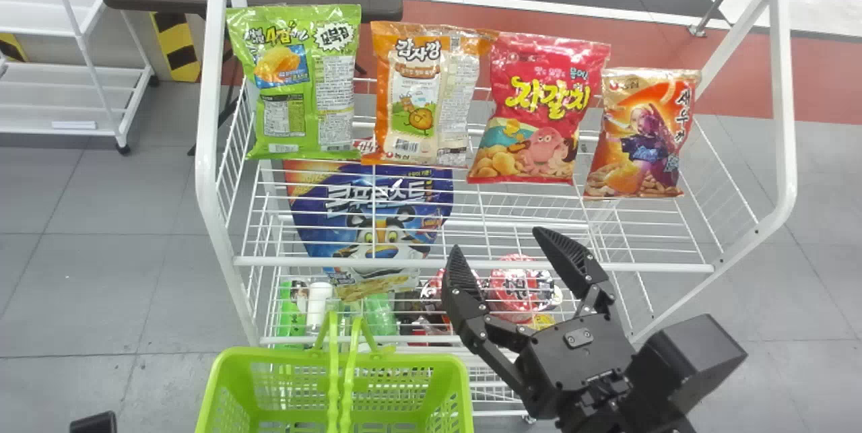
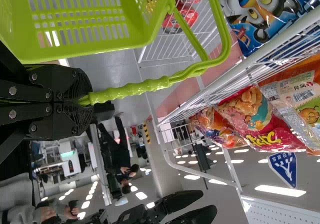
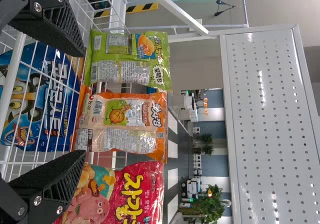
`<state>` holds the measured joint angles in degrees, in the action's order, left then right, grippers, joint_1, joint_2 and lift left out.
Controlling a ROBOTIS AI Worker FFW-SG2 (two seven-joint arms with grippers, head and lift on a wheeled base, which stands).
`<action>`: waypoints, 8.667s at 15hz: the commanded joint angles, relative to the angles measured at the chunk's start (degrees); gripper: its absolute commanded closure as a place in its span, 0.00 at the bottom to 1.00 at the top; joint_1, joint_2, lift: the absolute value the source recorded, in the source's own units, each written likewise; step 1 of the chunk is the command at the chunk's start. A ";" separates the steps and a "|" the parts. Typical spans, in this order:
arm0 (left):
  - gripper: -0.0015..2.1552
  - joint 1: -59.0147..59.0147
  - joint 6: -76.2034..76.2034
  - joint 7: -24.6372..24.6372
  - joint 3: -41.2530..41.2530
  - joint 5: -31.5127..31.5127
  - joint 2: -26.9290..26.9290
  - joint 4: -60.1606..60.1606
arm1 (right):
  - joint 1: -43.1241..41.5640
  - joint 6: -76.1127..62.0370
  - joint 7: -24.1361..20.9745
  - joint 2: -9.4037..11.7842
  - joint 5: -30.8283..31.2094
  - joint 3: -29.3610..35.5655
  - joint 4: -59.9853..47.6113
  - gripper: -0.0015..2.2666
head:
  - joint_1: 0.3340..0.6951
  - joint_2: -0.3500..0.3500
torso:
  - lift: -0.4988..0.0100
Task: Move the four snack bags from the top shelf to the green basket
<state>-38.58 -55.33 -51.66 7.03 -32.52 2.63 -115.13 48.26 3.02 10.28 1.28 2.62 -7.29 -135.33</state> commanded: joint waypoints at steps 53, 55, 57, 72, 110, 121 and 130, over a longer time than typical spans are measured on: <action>0.80 4.13 1.40 1.30 -5.01 -0.70 3.34 3.07 | -23.21 50.91 2.55 4.35 -7.90 0.52 -8.98 0.93 | 1.00 0.53 | 0.98; 0.80 4.04 1.23 1.65 -4.92 -0.44 2.90 2.46 | -13.72 53.90 3.08 5.14 -12.47 8.70 -17.42 0.93 | 1.00 0.35 | 0.98; 0.80 2.72 1.23 1.38 -4.13 0.09 1.67 1.32 | -6.16 61.11 5.19 4.70 -17.04 16.96 -22.43 0.93 | 1.00 0.22 | 0.98; 0.80 0.26 2.64 1.74 -5.01 1.41 0.88 -1.14 | -10.03 76.57 19.16 -1.33 -19.41 18.10 -1.69 0.00 | 1.00 0.00 | 0.98; 0.80 2.20 3.69 3.23 -7.12 2.11 2.55 1.14 | -57.93 37.55 11.16 -1.33 -9.83 3.69 40.85 0.97 | 1.00 0.35 | 0.98; 0.80 2.20 3.87 3.14 -7.65 2.55 2.02 0.70 | -32.70 62.51 10.81 2.15 -20.38 10.28 -0.11 0.97 | 1.00 0.31 | 0.98; 0.80 2.46 3.87 3.14 -7.56 2.90 1.23 0.70 | -11.35 82.55 22.15 -1.01 -24.07 32.16 -16.45 0.97 | 1.00 0.00 | 0.98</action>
<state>-36.12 -51.46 -48.50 -0.59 -29.68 4.05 -114.54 34.89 84.11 31.45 1.44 -22.00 23.13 -152.09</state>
